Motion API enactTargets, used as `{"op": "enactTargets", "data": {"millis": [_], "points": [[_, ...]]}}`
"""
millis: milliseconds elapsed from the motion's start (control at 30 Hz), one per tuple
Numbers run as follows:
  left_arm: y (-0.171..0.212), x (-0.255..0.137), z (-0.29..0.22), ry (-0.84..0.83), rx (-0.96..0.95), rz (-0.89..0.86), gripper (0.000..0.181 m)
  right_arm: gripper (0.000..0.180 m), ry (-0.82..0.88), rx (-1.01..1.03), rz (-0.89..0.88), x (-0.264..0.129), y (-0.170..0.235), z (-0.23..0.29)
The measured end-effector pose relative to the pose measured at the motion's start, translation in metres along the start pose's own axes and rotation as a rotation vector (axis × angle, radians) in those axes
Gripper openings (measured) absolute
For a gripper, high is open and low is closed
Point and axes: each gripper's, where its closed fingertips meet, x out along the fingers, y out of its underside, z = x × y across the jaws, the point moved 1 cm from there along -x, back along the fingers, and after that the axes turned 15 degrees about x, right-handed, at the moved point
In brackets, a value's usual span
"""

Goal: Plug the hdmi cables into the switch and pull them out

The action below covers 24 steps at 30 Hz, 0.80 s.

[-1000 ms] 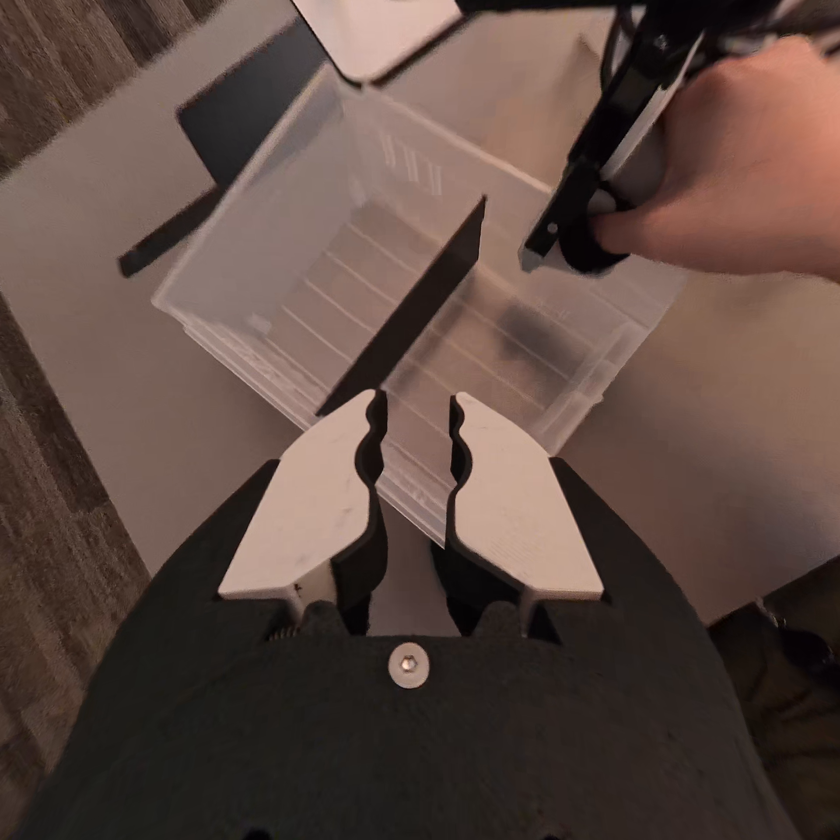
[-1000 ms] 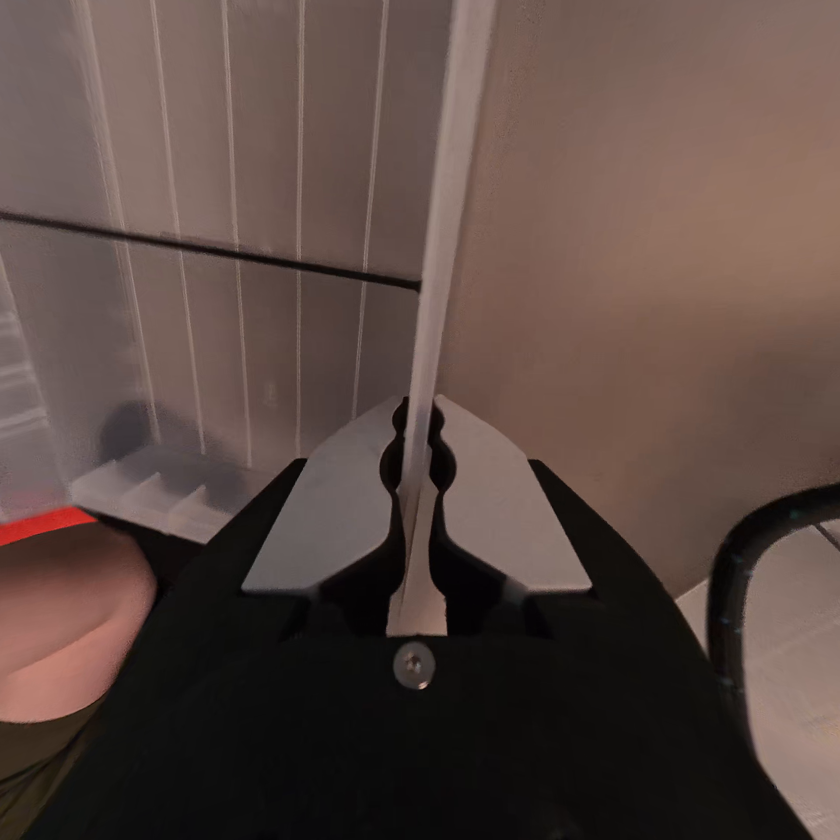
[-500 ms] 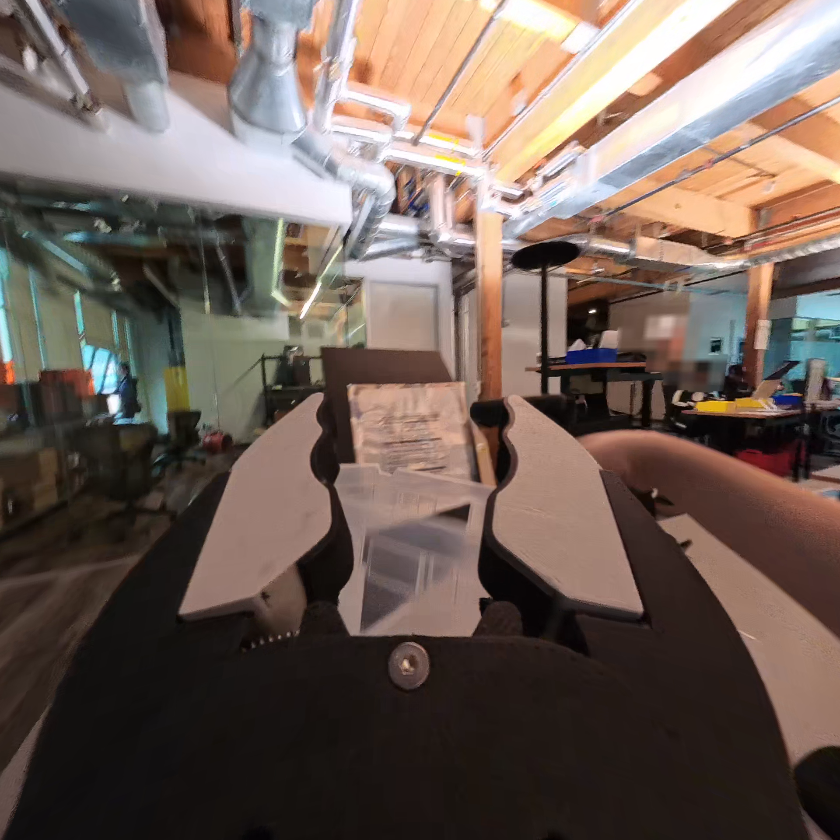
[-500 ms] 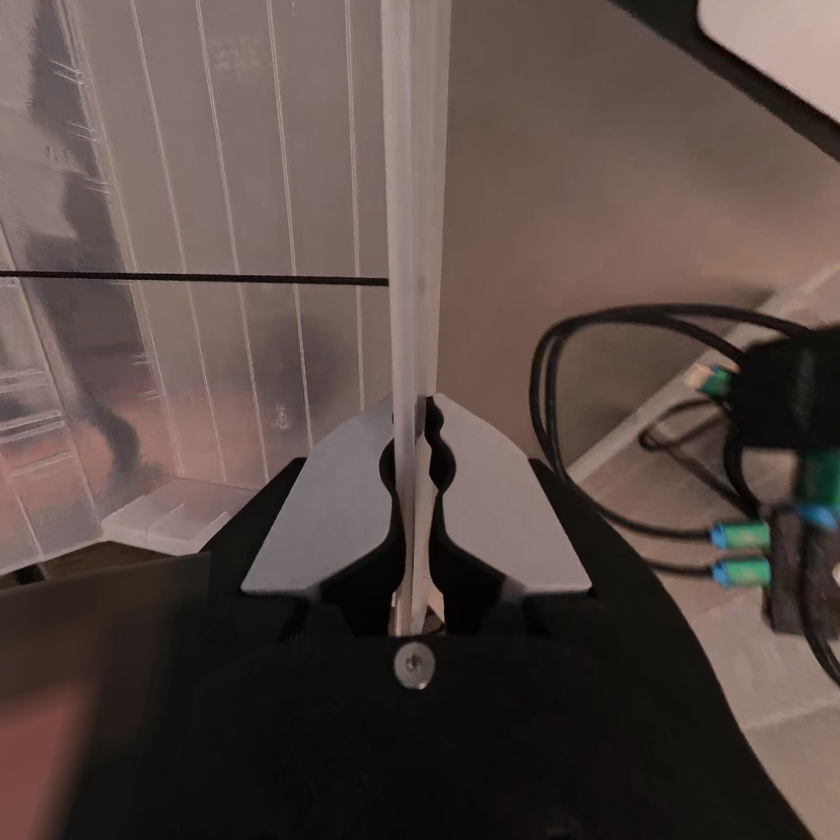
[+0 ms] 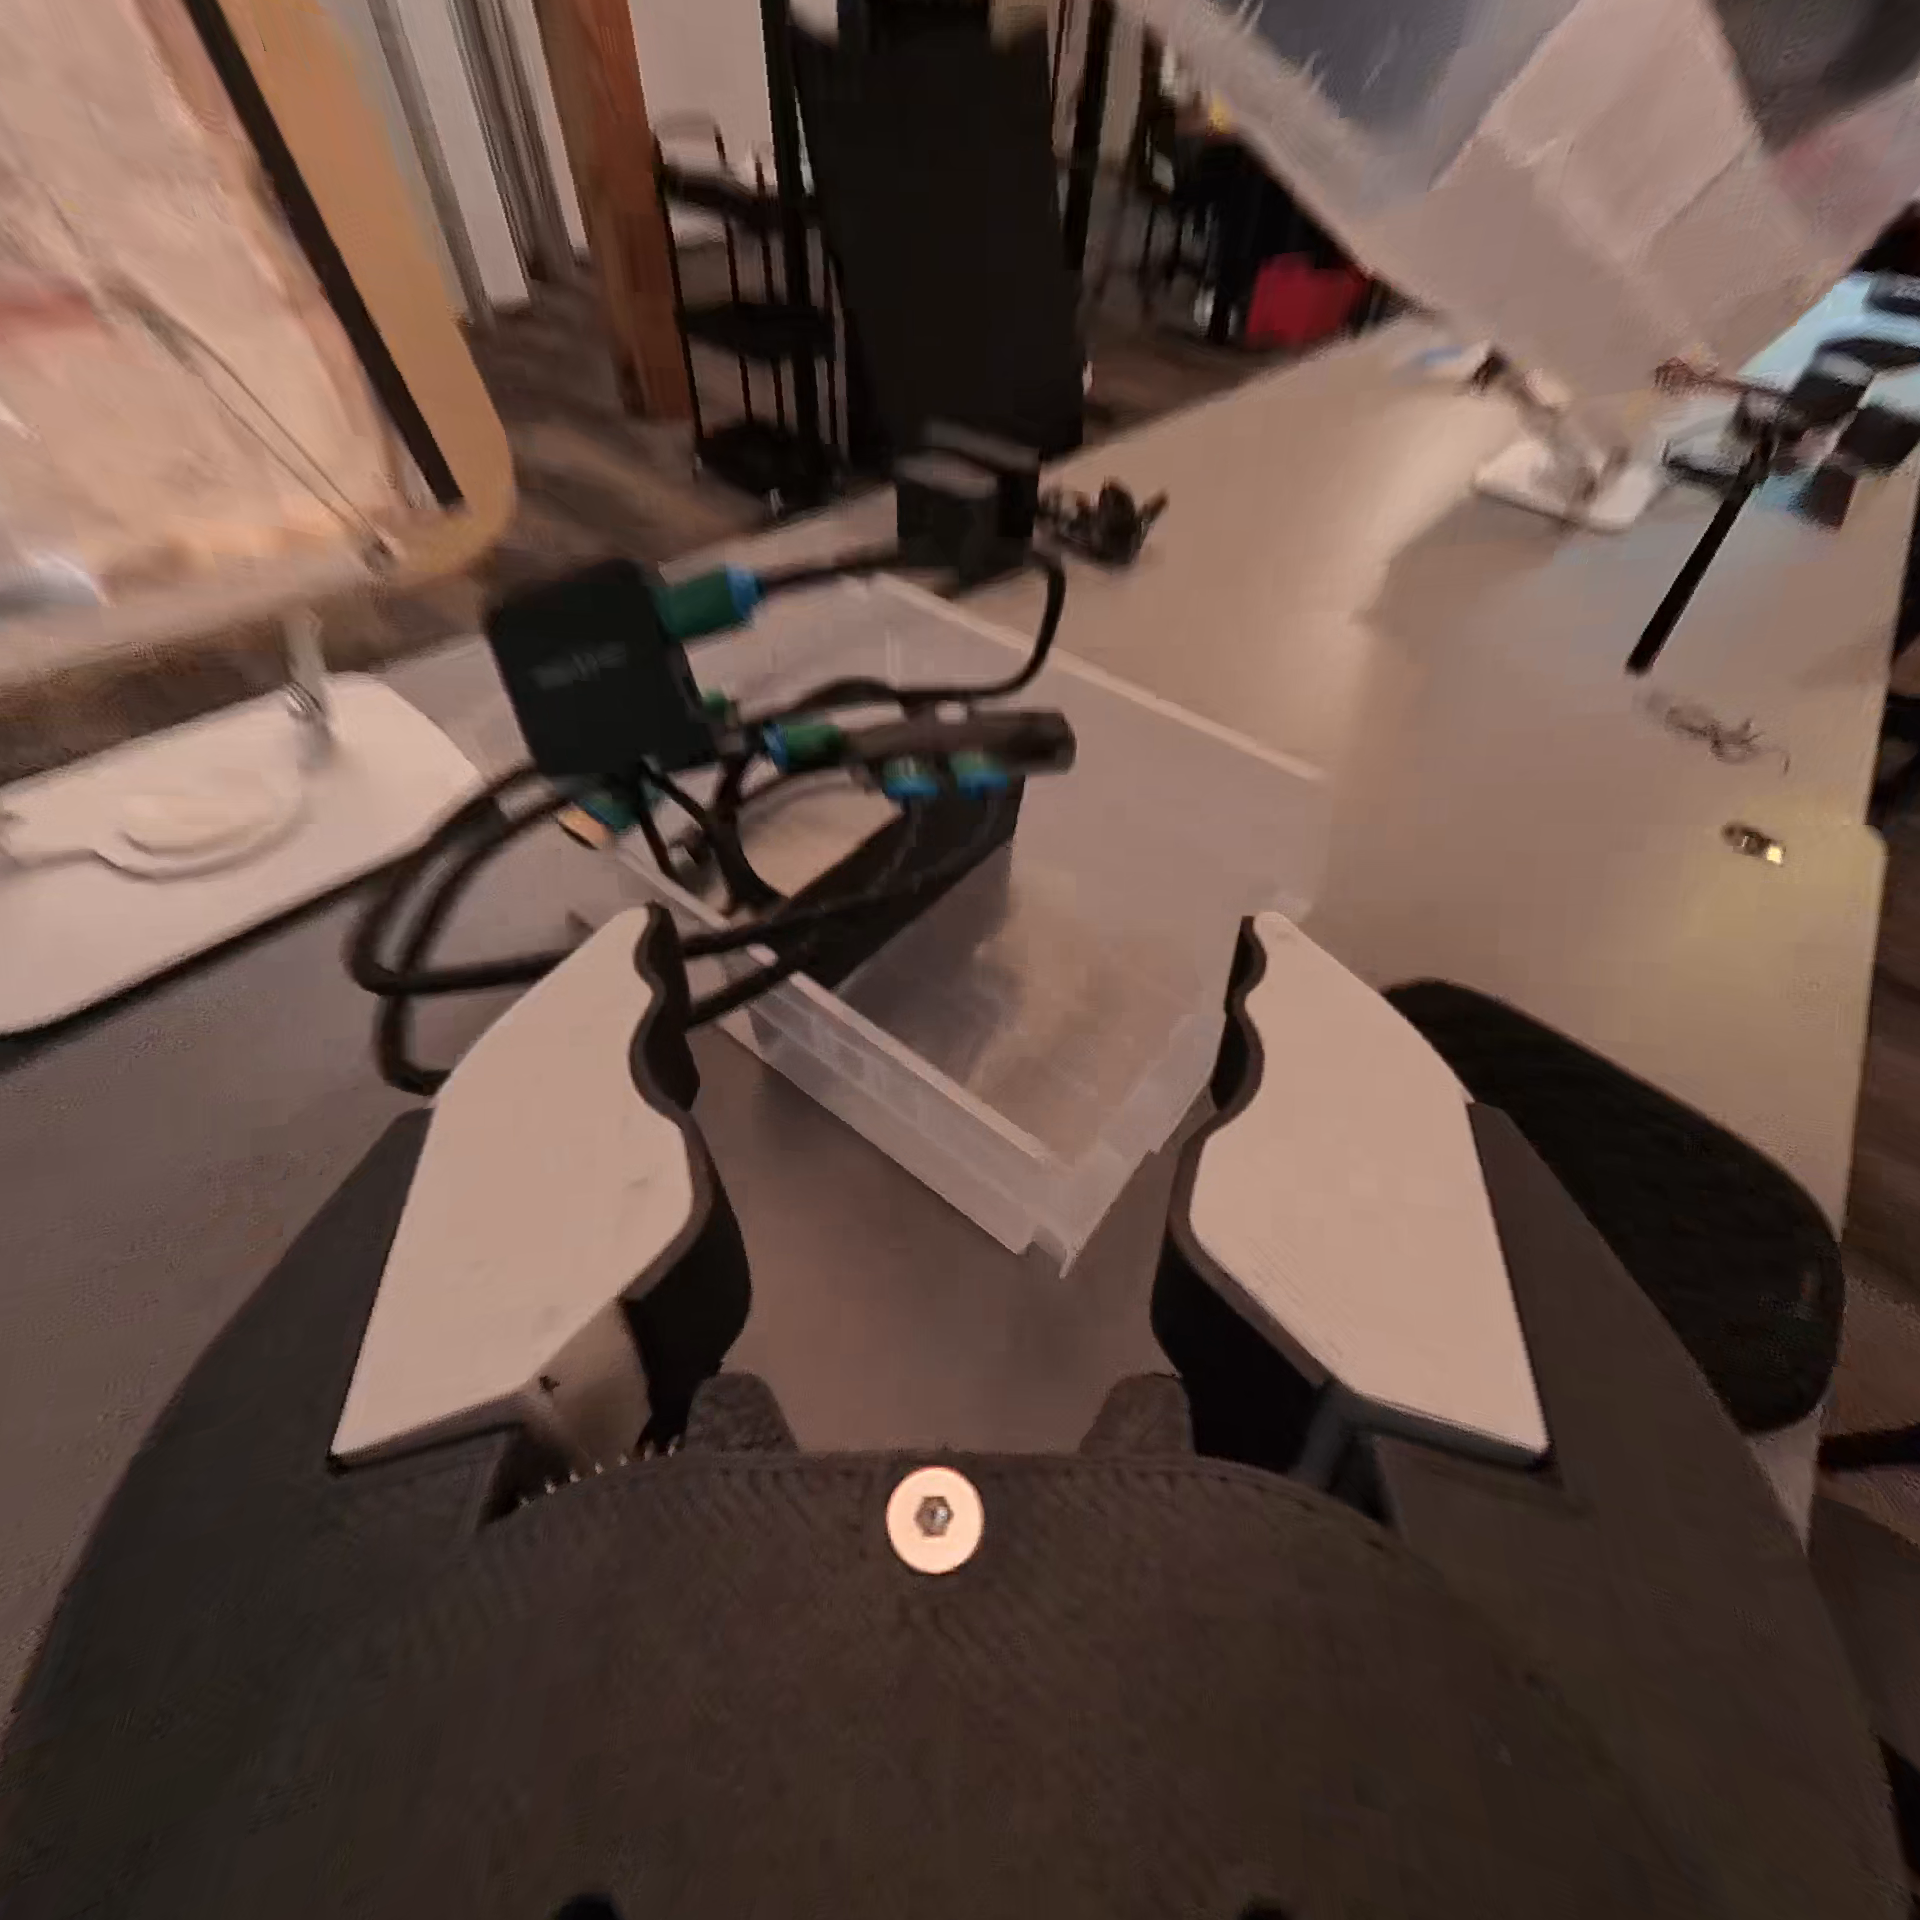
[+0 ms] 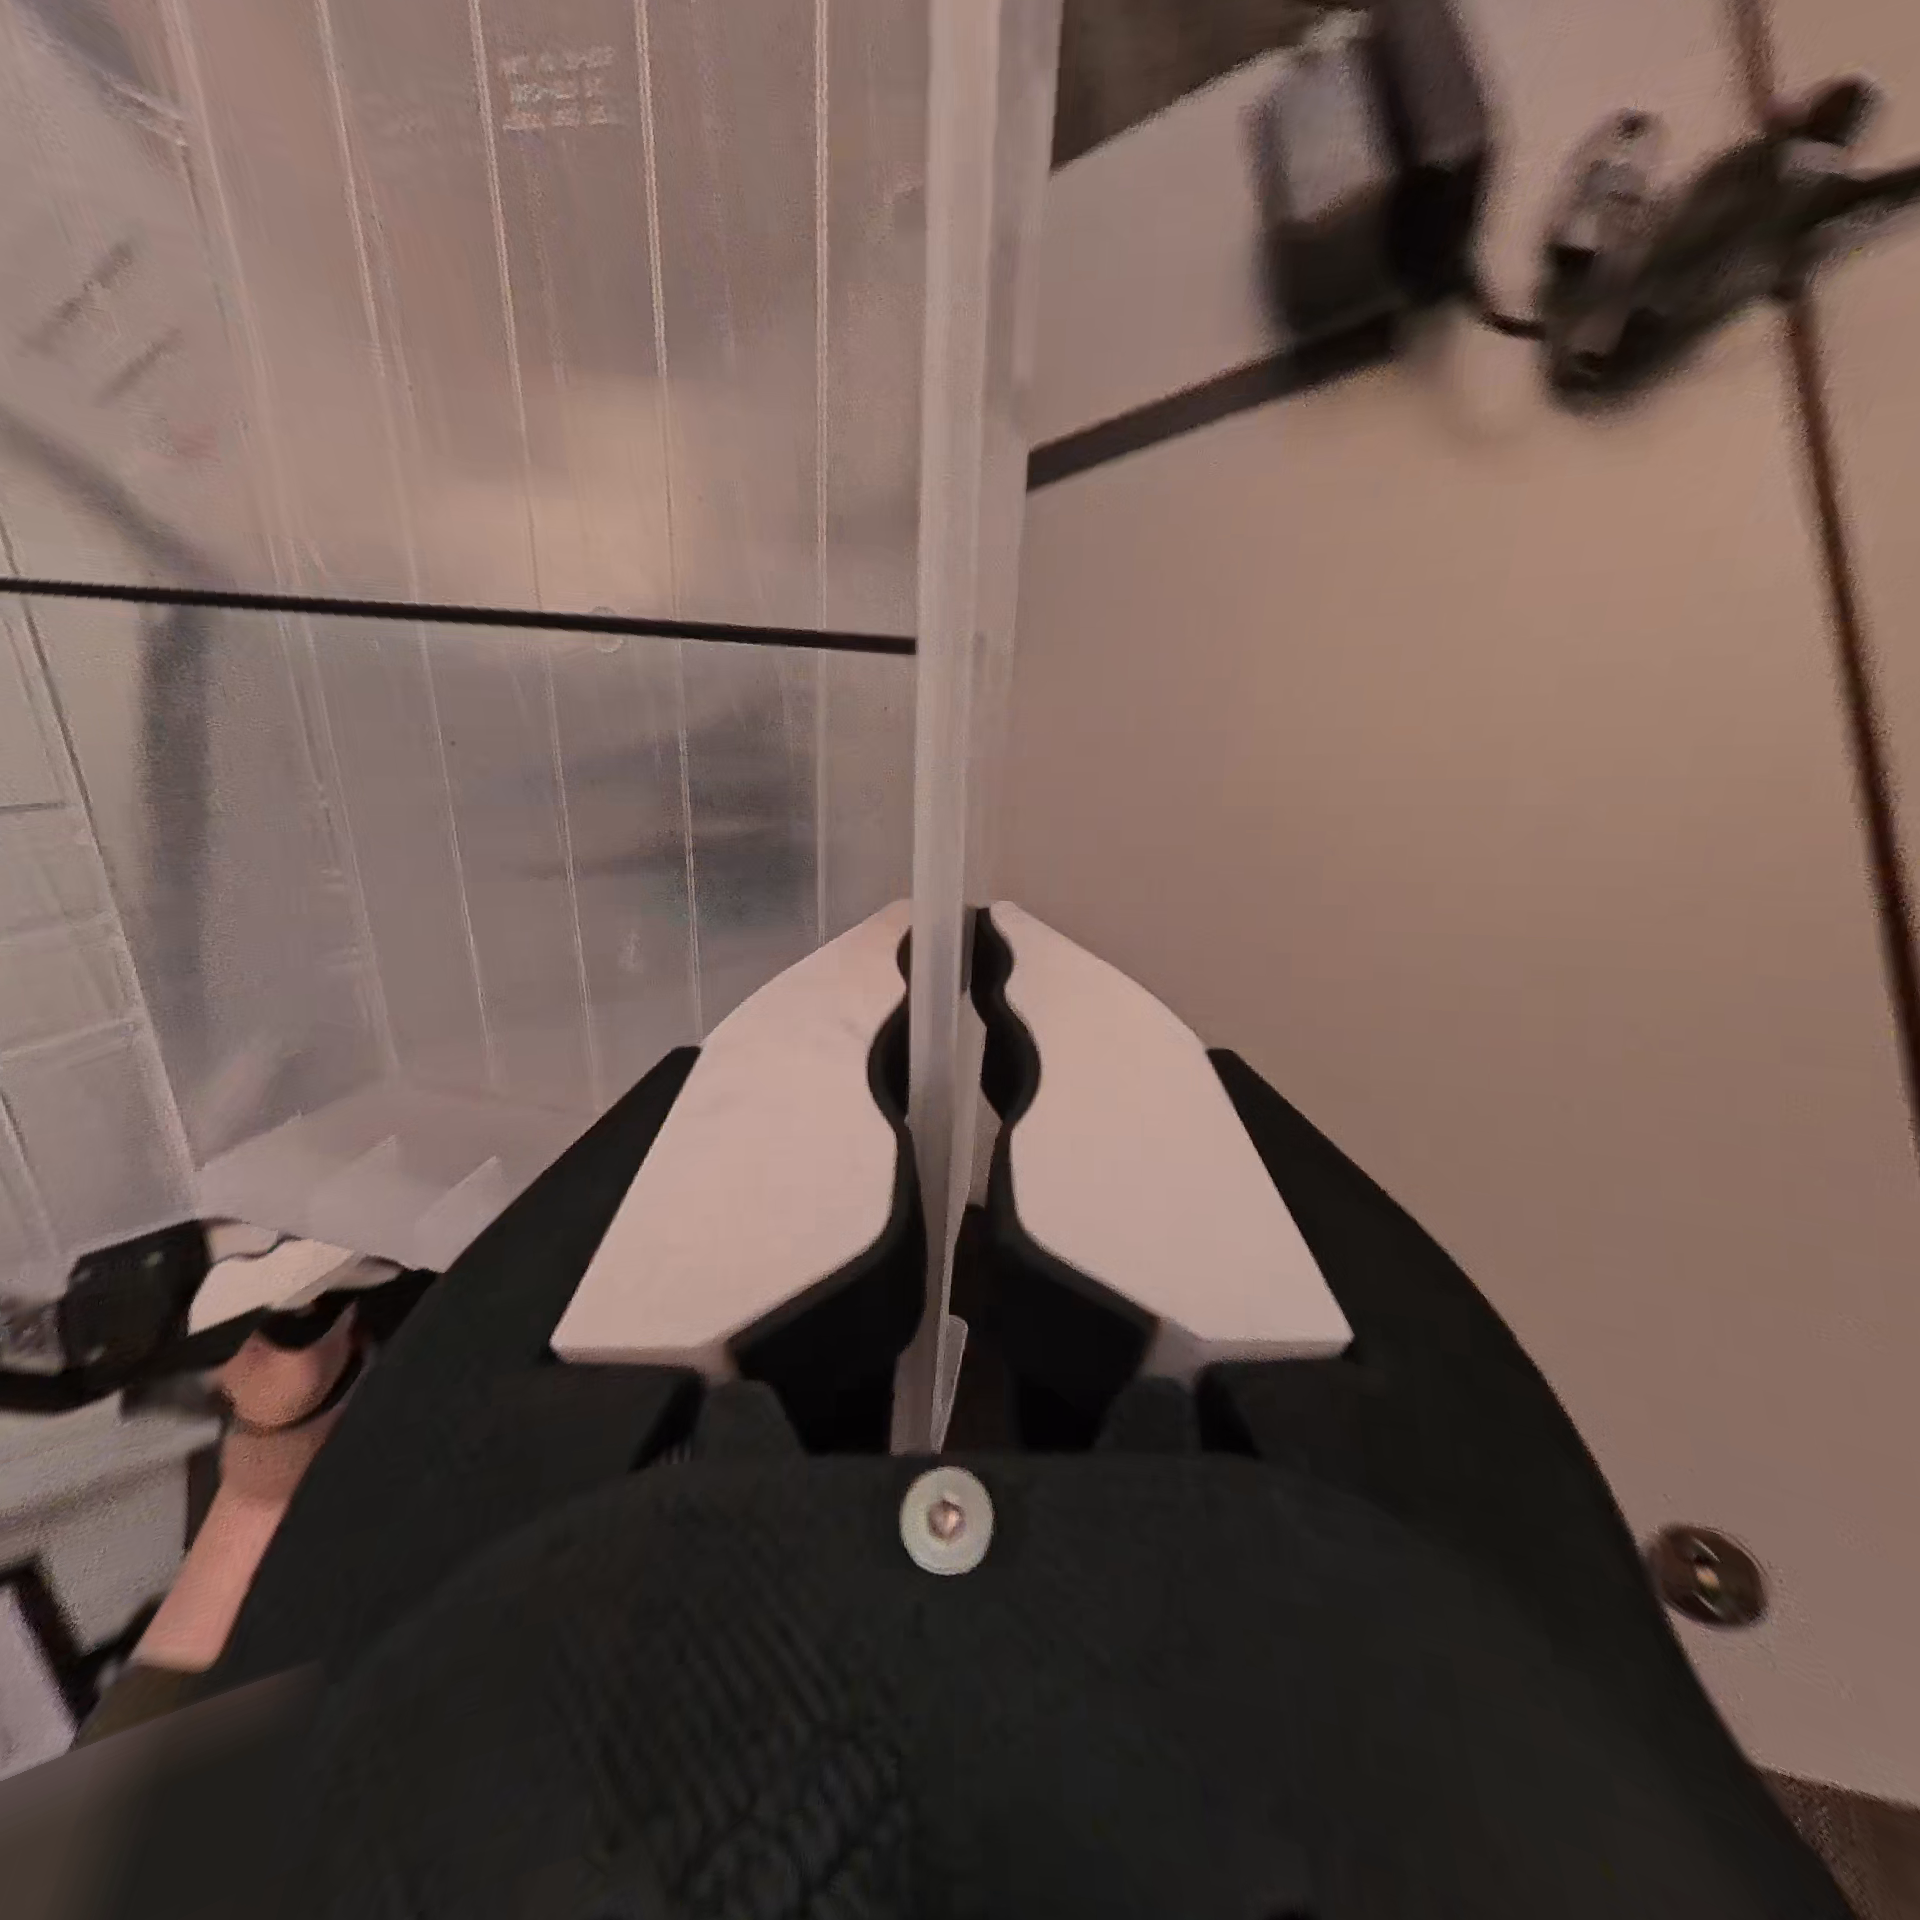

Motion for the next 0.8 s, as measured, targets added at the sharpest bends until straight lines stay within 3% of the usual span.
{"op": "enactTargets", "data": {"millis": [167, 300, 333, 400, 567, 633, 700, 800], "points": [[0.05, 0.047, -0.003, -0.026, 0.056, 0.205, 0.109, 0.006, 0.135, 0.189, -0.043, 0.018, 0.015, -0.126], [0.079, 0.066, 0.007, -0.095, 0.153, 0.356, 0.107, 0.006, 0.196, 0.255, 0.019, 0.047, 0.042, -0.183], [0.085, 0.068, 0.009, -0.099, 0.182, 0.392, 0.116, 0.006, 0.213, 0.257, 0.039, 0.054, 0.048, -0.192], [0.09, 0.068, 0.015, -0.125, 0.218, 0.424, 0.118, 0.006, 0.245, 0.247, 0.081, 0.067, 0.058, -0.206], [0.097, 0.055, 0.041, -0.179, 0.227, 0.468, 0.102, 0.007, 0.307, 0.167, 0.189, 0.094, 0.077, -0.218], [0.102, 0.048, 0.054, -0.212, 0.243, 0.507, 0.104, 0.008, 0.317, 0.141, 0.231, 0.102, 0.084, -0.218], [0.107, 0.042, 0.066, -0.251, 0.271, 0.551, 0.119, 0.007, 0.342, 0.098, 0.239, 0.104, 0.083, -0.215], [0.103, 0.035, 0.071, -0.268, 0.331, 0.56, 0.12, 0.006, 0.354, 0.076, 0.253, 0.107, 0.085, -0.209]]}}
